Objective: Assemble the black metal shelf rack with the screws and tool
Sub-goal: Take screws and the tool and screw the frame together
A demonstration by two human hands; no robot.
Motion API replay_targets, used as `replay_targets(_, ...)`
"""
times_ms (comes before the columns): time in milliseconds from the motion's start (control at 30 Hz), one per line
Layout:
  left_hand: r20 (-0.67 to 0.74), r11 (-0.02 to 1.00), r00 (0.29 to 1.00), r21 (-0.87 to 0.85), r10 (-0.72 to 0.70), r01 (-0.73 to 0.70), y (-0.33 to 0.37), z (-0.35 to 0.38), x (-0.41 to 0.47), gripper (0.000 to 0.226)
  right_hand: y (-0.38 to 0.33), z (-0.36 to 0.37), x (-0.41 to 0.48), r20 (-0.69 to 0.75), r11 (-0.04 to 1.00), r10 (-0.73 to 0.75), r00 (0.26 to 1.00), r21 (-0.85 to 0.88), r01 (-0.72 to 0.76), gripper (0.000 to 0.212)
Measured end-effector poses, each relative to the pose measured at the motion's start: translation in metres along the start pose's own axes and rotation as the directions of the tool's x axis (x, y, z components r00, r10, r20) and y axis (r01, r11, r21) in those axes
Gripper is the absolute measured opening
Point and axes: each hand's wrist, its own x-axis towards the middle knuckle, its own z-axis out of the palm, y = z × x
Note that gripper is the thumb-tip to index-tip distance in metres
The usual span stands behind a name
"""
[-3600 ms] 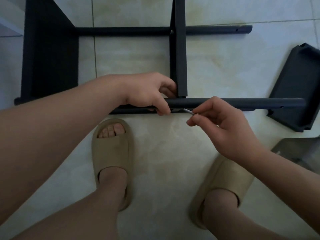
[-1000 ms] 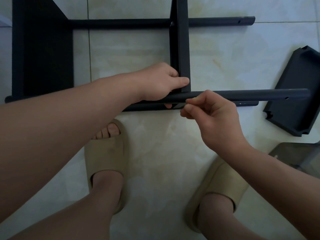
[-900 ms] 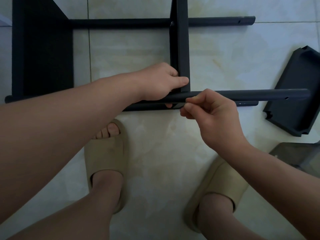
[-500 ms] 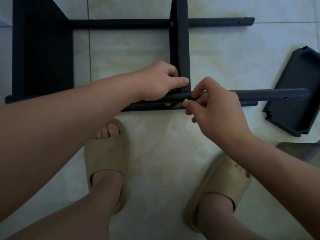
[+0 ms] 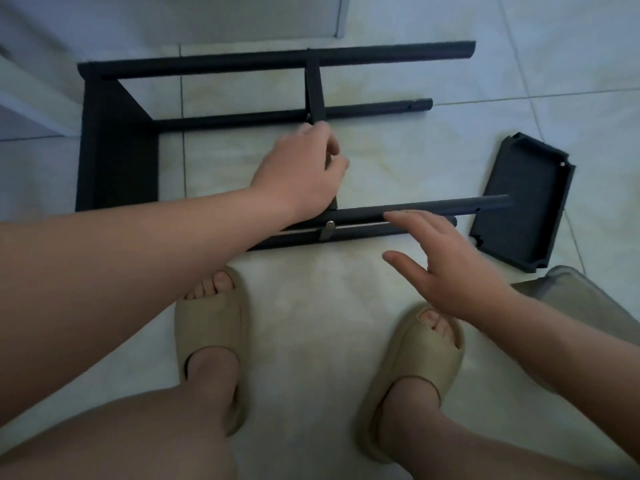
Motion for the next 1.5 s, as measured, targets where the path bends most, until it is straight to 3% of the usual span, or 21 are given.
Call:
replay_targets(100, 0.078, 0.985, 0.984, 0.062, 0.157, -0.162, 0.047, 0.005, -0.004, 0.025, 0.024, -0.020, -0.028, 0.000, 0.983, -0.020, 1.000, -0.183, 0.019, 0.065)
replay_targets(200, 0.226, 0.954, 0.941, 0.104, 0.253, -0.281, 0.090, 0.020, -0.008, 0.025, 0.054, -0.035, -0.058, 0.010, 0.952, 0.073, 0.997, -0.298, -0.067, 0.073)
replay_targets(400, 0.585, 0.920, 0.782, 0.148, 0.214, -0.362, 0.156, 0.078, -0.008, 0.019, 0.129, -0.042, -0.115, -0.052, 0.910, 0.283, 0.958, -0.301, -0.285, 0.071)
replay_targets(600, 0.737, 0.972, 0.675, 0.131, 0.034, -0.193, 0.183, 0.159, -0.002, 0.041, 0.195, -0.024, -0.148, -0.016, 0.878, 0.460, 0.888, -0.136, -0.458, 0.059)
replay_targets(767, 0.825, 0.993, 0.560, 0.008, -0.071, 0.114, 0.188, 0.220, -0.007, 0.036, 0.237, 0.004, -0.149, 0.095, 0.785, 0.617, 0.781, -0.006, -0.619, 0.045)
replay_targets(1000, 0.828, 0.970, 0.558, -0.092, -0.052, 0.226, 0.177, 0.251, -0.019, 0.011, 0.261, 0.030, -0.132, 0.209, 0.781, 0.614, 0.761, -0.025, -0.624, 0.039)
replay_targets(1267, 0.827, 0.938, 0.560, -0.153, -0.050, 0.310, 0.162, 0.246, -0.023, 0.009, 0.255, 0.040, -0.119, 0.229, 0.877, 0.479, 0.847, -0.083, -0.473, 0.043)
replay_targets(1500, 0.812, 0.947, 0.582, -0.156, -0.038, 0.280, 0.156, 0.237, -0.023, 0.009, 0.237, 0.058, -0.104, 0.162, 0.946, 0.324, 0.932, -0.058, -0.319, 0.027)
